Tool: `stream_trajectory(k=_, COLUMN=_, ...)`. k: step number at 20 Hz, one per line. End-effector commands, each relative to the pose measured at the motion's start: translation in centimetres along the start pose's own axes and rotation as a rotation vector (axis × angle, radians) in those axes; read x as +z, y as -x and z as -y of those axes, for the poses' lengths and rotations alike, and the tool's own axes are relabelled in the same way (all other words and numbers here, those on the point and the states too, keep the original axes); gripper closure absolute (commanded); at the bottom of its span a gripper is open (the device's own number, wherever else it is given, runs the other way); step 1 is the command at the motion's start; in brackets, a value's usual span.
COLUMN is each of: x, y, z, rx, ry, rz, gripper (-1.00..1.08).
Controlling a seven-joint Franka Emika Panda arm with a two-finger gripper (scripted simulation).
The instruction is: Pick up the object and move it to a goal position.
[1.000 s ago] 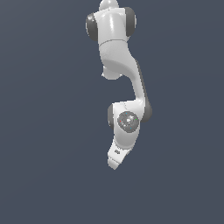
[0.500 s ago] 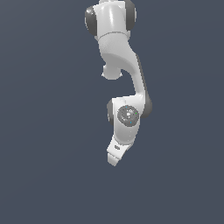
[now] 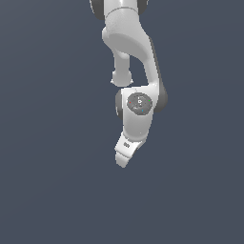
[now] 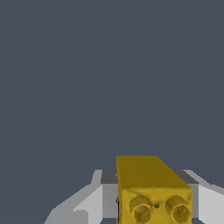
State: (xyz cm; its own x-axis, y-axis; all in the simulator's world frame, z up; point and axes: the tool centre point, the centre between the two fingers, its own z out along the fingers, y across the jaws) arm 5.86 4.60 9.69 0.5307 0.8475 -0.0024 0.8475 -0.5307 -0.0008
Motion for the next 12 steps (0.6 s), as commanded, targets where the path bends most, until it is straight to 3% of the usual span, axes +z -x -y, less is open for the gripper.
stream_trajectory(k=1, x=-2.0, y=0.7, z=0.8, rx=0.000, ry=0.002, rz=0.000, gripper=1.08)
stream_trajectory(k=12, x=-11.2, y=3.8, z=4.6, rx=0.000, ry=0.002, rz=0.000, gripper=1.08)
